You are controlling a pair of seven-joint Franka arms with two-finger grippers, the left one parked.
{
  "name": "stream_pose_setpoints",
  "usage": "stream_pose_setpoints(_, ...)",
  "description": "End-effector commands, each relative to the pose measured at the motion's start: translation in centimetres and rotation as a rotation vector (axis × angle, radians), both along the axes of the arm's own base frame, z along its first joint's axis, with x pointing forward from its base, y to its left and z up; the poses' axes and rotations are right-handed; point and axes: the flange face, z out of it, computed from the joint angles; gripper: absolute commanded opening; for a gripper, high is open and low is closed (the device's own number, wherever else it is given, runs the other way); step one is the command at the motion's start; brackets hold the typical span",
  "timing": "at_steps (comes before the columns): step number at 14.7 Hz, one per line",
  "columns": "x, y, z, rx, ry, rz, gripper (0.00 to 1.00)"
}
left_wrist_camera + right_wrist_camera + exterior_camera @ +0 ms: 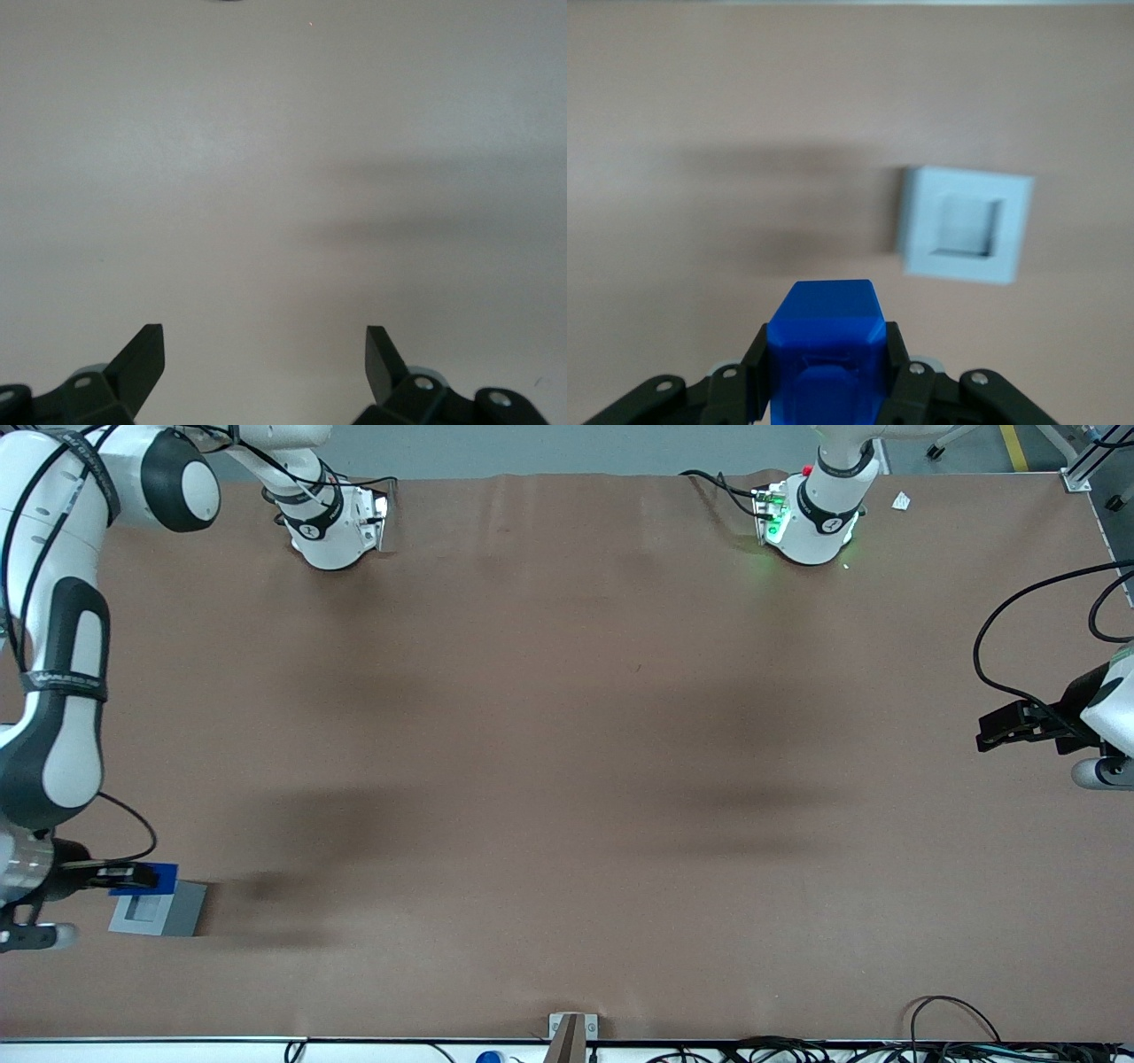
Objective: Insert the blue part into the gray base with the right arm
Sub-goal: 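Lift the blue block up out of the gray base with the right gripper, then carry the held blue block sideways away from the gray base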
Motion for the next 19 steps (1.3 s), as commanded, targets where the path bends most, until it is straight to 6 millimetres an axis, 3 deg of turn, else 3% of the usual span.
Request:
stream_pose_setpoints(1, -1.3, 3.6, 2.3, 0.014, 0.055, -0.051, 0.00)
stream_pose_setpoints(3, -1.8, 5.9, 1.5, 0.009, 0.084, -0.024, 0.00)
stream_pose_setpoints(7, -2.7, 6.6, -1.2, -0.003, 0.050, -0.042, 0.00)
stream_pose_setpoints(15, -5.0, 5.0, -10.0, -0.010, -0.092, -0.115, 0.00)
stream_pose_setpoints(19, -5.1, 5.1, -11.1, -0.011, -0.098, -0.113, 0.00)
